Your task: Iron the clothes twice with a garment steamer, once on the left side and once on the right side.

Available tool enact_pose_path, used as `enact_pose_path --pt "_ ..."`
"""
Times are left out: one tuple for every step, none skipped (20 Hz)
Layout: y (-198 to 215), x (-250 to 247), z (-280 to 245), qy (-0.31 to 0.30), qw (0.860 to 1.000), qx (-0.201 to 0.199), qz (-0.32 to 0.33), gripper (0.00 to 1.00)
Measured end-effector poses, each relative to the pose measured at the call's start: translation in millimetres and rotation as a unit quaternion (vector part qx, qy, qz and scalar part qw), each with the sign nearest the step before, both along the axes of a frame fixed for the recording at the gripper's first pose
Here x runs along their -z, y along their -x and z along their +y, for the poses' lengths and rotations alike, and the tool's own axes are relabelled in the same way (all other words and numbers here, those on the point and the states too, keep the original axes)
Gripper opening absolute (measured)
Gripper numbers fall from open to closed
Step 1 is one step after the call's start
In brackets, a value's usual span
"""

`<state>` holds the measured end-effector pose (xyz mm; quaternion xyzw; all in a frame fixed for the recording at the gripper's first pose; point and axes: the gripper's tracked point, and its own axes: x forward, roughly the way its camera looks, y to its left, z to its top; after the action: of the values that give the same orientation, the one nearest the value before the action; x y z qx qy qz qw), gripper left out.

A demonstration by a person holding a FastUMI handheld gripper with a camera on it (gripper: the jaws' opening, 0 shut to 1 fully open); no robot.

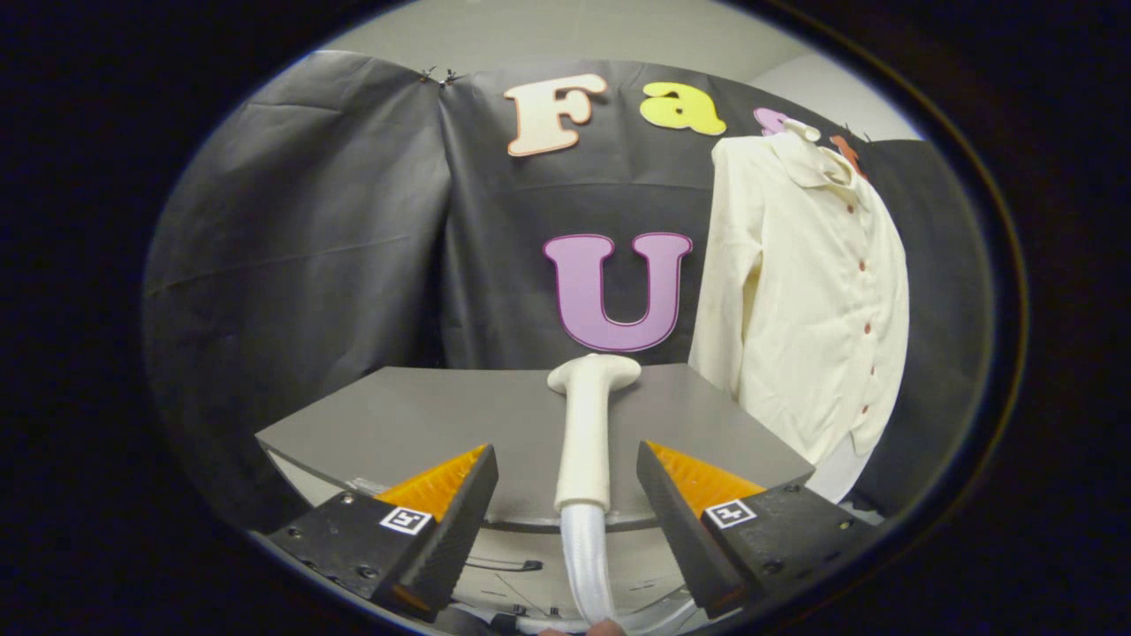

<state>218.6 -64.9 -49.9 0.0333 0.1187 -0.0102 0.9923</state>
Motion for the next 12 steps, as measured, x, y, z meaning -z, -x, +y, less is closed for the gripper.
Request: enact_pose_path --pt "-6.3 3.6 -0.7 -0.005 1.0 -0.003 0.007 0.97" --pt "-12.1 6.5 -3.2 -0.006 1.0 -0.001 0.015 0.97" --pt "-17.7 10.7 -5.8 -0.006 1.0 -0.001 0.024 0.96" --pt "-24.4 13.0 -7.9 -0.002 1.0 -0.001 0.029 0.96" --pt "-29.0 17.1 -12.0 0.004 0.999 0.001 0.037 0.96" --pt "-34.1 20.3 -13.7 0.008 0.999 0.001 0.045 0.96" --pt "-37.7 24.0 -14.4 0.007 0.999 0.001 0.05 0.96" --pt "-42.0 25.9 -16.6 0.01 0.999 0.003 0.053 0.97" --pt "-47.3 29.0 -19.1 0.017 0.998 0.007 0.06 0.96" --pt "-52.1 32.5 -22.8 0.024 0.997 0.01 0.066 0.96" --pt "-56.1 37.6 -26.6 0.03 0.997 0.015 0.073 0.92" --pt "-57.4 42.3 -27.2 0.024 0.996 0.01 0.082 0.9"
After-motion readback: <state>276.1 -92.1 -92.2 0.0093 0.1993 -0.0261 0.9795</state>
